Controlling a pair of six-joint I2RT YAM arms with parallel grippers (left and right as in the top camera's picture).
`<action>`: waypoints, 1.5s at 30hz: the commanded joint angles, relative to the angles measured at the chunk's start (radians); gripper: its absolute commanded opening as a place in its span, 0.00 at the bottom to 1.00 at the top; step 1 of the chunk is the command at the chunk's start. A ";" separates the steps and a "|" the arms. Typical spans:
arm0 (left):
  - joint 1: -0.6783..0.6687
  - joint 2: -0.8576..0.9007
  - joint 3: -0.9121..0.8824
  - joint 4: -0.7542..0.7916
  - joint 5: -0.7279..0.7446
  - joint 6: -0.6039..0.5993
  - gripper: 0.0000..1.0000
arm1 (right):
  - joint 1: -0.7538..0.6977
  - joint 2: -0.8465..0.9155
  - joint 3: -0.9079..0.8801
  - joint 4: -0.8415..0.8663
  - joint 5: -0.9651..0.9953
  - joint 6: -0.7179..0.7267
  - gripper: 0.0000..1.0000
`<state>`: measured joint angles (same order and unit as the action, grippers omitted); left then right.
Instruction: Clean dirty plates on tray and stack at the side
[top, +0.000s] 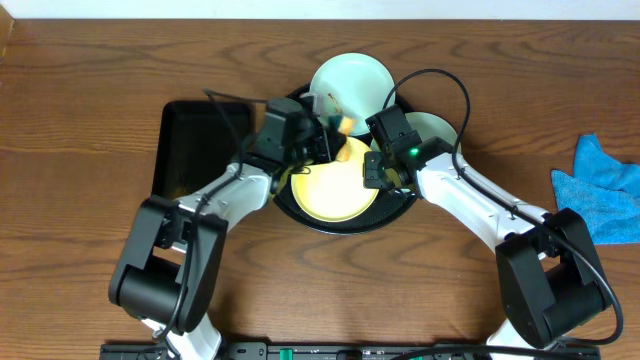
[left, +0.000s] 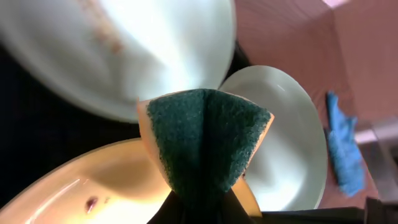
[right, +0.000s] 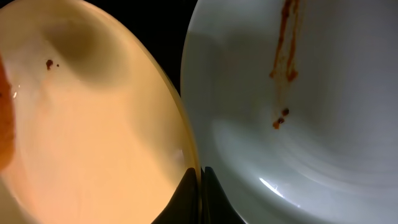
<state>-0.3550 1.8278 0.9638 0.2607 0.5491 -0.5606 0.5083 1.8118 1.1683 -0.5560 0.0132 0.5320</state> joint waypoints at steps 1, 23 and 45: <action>0.026 0.002 0.004 -0.015 0.045 -0.170 0.08 | 0.004 0.000 0.000 0.003 -0.007 -0.013 0.01; -0.017 0.002 0.038 -0.231 0.046 -0.369 0.08 | 0.004 0.000 0.000 0.002 -0.007 -0.013 0.01; -0.018 0.037 0.351 -0.703 0.050 -0.324 0.07 | 0.004 0.000 0.000 0.002 -0.007 -0.013 0.01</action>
<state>-0.3706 1.8454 1.2919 -0.4267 0.5854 -0.9127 0.5083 1.8118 1.1683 -0.5560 0.0109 0.5320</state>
